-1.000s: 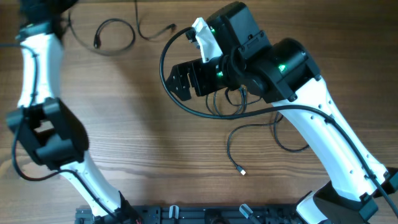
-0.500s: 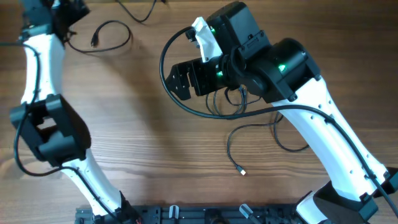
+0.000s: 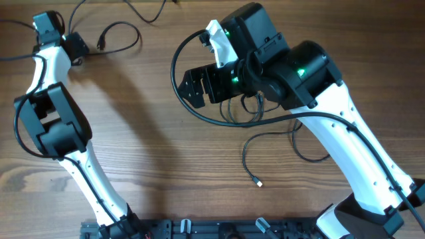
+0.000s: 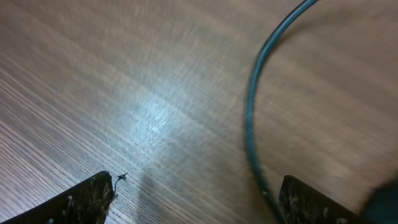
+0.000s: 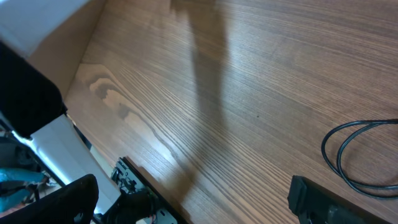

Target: Untangle cables

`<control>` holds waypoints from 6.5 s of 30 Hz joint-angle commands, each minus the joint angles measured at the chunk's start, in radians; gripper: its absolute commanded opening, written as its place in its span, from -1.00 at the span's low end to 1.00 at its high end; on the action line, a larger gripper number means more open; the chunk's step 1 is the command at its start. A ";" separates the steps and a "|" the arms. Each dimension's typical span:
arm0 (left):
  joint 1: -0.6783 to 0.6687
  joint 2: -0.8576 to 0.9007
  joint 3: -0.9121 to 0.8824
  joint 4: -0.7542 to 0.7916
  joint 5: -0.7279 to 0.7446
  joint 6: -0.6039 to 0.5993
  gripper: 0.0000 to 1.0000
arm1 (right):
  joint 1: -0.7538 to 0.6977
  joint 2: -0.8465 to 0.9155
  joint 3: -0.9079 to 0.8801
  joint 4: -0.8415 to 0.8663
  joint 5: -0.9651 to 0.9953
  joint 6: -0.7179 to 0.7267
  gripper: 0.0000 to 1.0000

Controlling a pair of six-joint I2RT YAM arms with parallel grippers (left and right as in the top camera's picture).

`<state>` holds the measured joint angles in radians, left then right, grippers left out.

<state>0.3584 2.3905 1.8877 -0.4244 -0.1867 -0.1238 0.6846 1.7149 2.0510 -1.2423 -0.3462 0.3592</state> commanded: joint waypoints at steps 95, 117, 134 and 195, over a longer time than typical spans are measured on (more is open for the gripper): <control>-0.867 -0.312 0.338 -0.871 0.757 0.012 -0.92 | -0.212 -0.462 -0.365 -0.181 0.520 0.288 1.00; -0.866 -0.566 0.338 -0.185 1.507 -0.631 -0.92 | -0.308 -0.326 -0.502 0.102 0.307 0.333 0.99; -0.500 -0.565 0.338 -0.614 1.075 -0.508 -0.92 | -0.414 -0.612 -0.499 0.104 0.322 0.161 -0.51; -0.167 -0.658 0.338 -0.280 1.567 -0.442 -0.92 | -0.414 -0.424 -0.497 -0.038 0.449 0.272 1.00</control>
<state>0.1841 1.7390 2.2189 -0.7136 1.2861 -0.4885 0.2737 1.2831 1.5581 -1.2797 0.1421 0.6273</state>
